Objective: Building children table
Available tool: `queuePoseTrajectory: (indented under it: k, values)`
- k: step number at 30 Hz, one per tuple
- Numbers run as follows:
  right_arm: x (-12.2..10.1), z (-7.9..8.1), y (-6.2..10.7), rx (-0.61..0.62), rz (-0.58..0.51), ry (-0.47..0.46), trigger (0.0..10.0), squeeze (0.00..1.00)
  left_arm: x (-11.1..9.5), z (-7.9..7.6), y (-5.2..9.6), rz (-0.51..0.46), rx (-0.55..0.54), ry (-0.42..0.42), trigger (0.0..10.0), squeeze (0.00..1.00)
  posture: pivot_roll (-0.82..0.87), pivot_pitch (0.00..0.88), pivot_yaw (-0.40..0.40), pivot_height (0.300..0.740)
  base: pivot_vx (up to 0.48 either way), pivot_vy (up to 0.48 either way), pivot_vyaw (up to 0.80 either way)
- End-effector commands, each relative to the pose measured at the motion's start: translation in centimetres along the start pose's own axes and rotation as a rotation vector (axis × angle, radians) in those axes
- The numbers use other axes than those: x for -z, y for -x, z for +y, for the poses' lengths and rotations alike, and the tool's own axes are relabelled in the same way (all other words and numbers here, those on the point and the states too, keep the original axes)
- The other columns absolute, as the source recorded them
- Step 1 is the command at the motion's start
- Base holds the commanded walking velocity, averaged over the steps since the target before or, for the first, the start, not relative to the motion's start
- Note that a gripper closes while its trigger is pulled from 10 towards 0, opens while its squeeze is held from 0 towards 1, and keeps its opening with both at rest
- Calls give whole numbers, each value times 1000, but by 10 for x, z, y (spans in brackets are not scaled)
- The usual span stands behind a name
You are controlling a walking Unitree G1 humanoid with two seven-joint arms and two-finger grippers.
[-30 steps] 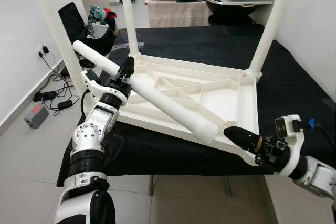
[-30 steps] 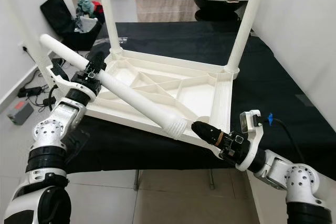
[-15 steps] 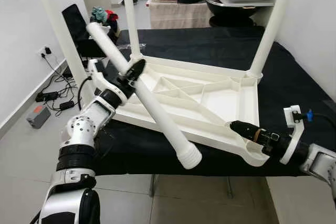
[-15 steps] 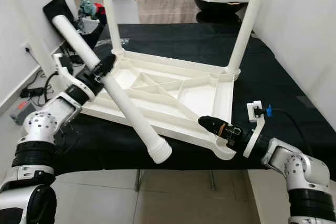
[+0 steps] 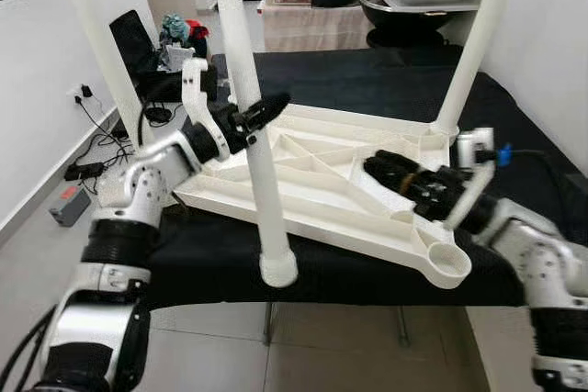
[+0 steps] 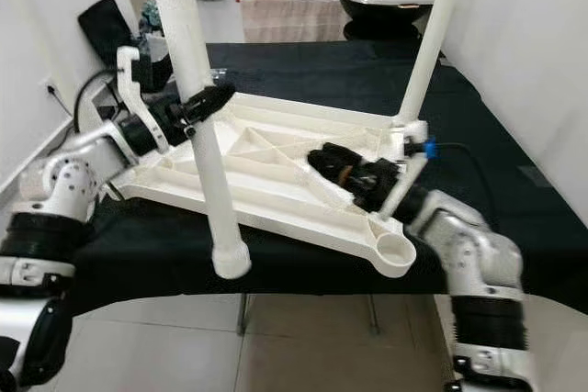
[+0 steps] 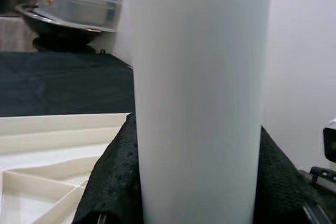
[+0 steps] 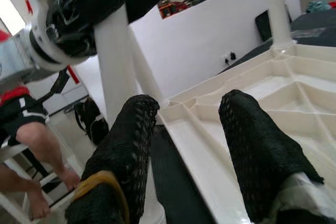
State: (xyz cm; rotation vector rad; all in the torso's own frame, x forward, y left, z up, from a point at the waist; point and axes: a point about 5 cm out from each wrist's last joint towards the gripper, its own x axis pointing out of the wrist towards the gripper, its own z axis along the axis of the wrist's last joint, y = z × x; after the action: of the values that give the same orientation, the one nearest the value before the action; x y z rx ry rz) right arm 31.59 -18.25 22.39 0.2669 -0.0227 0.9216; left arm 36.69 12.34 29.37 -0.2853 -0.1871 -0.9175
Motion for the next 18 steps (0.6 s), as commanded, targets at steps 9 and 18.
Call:
queuePoseTrajectory:
  k: [9, 18]
  values:
    - [15, 29, -45, -49, 24, 24, 10000, 0, -26, -4, -13, -13, 29, -207, 10000, 0, 65, 36, 15, 740, 0, 0, 0]
    - [31, 42, -71, 14, 7, 61, 10000, 0, -27, -14, -30, -19, 64, -225, 10000, 0, 68, 37, 9, 740, 0, 0, 0]
